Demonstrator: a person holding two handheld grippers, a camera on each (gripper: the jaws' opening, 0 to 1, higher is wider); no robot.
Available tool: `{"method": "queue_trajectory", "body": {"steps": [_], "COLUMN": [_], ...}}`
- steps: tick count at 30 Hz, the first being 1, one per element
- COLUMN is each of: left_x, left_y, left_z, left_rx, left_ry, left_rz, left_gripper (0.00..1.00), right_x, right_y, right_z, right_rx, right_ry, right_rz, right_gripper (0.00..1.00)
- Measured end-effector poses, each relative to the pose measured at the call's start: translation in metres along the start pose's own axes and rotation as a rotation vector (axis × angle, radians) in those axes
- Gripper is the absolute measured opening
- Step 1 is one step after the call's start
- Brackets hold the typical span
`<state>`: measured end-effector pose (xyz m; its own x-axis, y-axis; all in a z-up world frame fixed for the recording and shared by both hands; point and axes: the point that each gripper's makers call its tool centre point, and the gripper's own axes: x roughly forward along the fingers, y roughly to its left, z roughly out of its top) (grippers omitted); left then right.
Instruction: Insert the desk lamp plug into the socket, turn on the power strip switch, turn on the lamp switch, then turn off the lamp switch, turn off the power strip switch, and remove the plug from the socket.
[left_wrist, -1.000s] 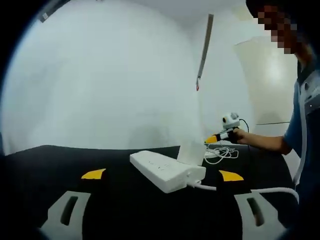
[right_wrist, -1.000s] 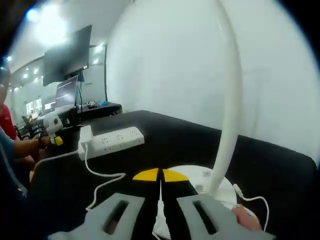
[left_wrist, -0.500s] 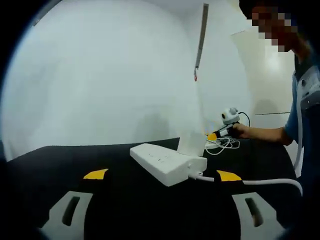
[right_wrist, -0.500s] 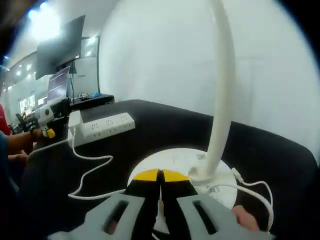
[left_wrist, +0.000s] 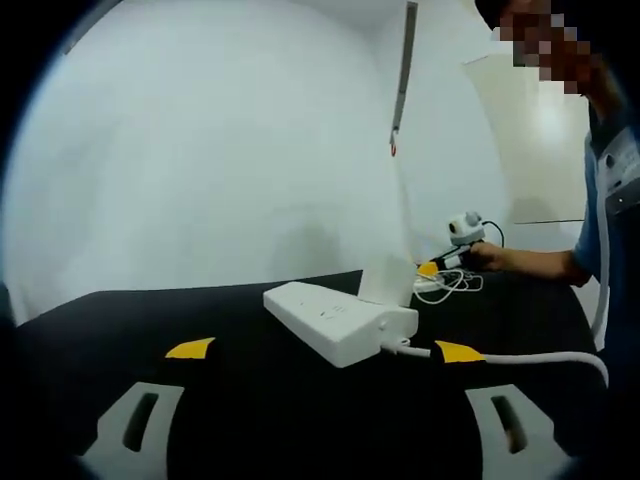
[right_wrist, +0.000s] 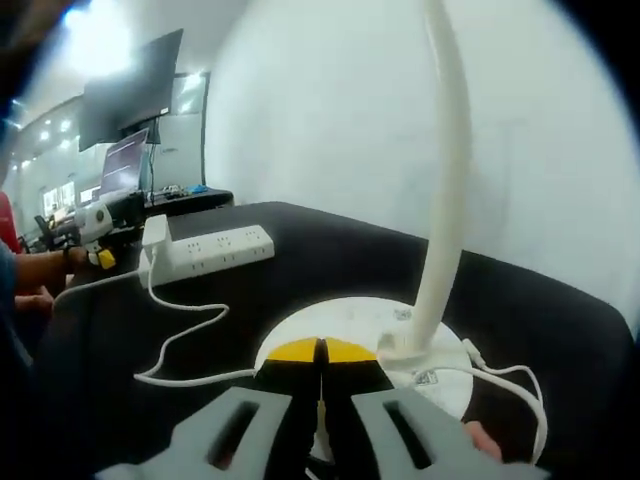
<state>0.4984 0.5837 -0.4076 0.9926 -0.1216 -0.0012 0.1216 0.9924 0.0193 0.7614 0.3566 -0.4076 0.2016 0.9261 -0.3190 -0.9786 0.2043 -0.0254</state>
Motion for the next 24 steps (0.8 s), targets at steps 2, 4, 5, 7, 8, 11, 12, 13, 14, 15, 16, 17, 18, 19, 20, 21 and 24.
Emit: {"method": "queue_trajectory", "body": {"steps": [2,4,5,7,8,11,12,13,14,15,16,17,18,19,20,21,24], "left_x": [0.0,0.0,0.0,0.001,0.0,0.0,0.0,0.0,-0.001,-0.001,0.0,0.0,0.0,0.0,0.0,0.0,0.0], "left_y": [0.0,0.0,-0.001,0.0,0.0,0.0,0.001,0.001,0.0,0.0,0.0,-0.001,-0.001,-0.001,-0.001,-0.001,-0.002], "left_z": [-0.001,-0.002,-0.002,-0.002,-0.003,-0.003,-0.003,-0.003,-0.003,-0.003,-0.003,-0.003,-0.003,-0.003,-0.003,-0.003,-0.001], "left_rx": [0.001,0.005,0.004,0.002,0.001,-0.002,-0.004,-0.005,-0.005,-0.008,-0.009,-0.009,-0.008,-0.01,-0.011,-0.01,-0.019], "left_ry": [0.008,0.01,0.011,0.013,0.017,0.019,0.018,0.017,0.016,0.016,0.016,0.016,0.017,0.018,0.017,0.017,0.004], "left_rz": [-0.002,-0.003,-0.004,-0.002,0.001,0.003,0.003,0.001,0.002,-0.001,-0.001,-0.001,-0.001,-0.002,-0.003,-0.003,-0.006], "left_gripper": [0.81,0.81,0.81,0.81,0.81,0.81,0.81,0.81,0.81,0.81,0.81,0.81,0.82,0.82,0.82,0.82,0.83], "right_x": [-0.001,-0.001,-0.001,-0.001,-0.002,-0.003,-0.004,-0.004,-0.006,-0.007,-0.009,-0.01,-0.011,-0.013,-0.016,-0.019,-0.031], "right_y": [0.001,0.001,0.003,0.001,0.001,-0.004,-0.004,-0.003,-0.002,-0.002,-0.003,-0.004,-0.003,-0.003,-0.002,0.0,0.004], "right_z": [0.0,-0.001,-0.001,0.001,0.0,-0.001,-0.001,0.0,0.001,0.003,0.005,0.006,0.006,0.007,0.008,0.009,0.014], "right_rx": [0.006,0.014,0.026,0.037,0.036,0.056,0.061,0.065,0.068,0.066,0.068,0.085,0.103,0.12,0.144,0.156,0.182], "right_ry": [-0.001,-0.009,-0.013,-0.023,-0.024,-0.017,-0.017,-0.017,-0.018,-0.02,-0.023,-0.022,-0.021,-0.021,-0.022,-0.018,-0.024], "right_rz": [-0.005,-0.007,-0.002,-0.023,-0.027,-0.038,-0.04,-0.044,-0.046,-0.049,-0.054,-0.055,-0.051,-0.052,-0.054,-0.053,-0.049], "right_gripper": [0.02,0.03,0.03,0.03,0.03,0.03,0.03,0.03,0.03,0.04,0.06,0.08,0.12,0.13,0.15,0.19,0.27]}}
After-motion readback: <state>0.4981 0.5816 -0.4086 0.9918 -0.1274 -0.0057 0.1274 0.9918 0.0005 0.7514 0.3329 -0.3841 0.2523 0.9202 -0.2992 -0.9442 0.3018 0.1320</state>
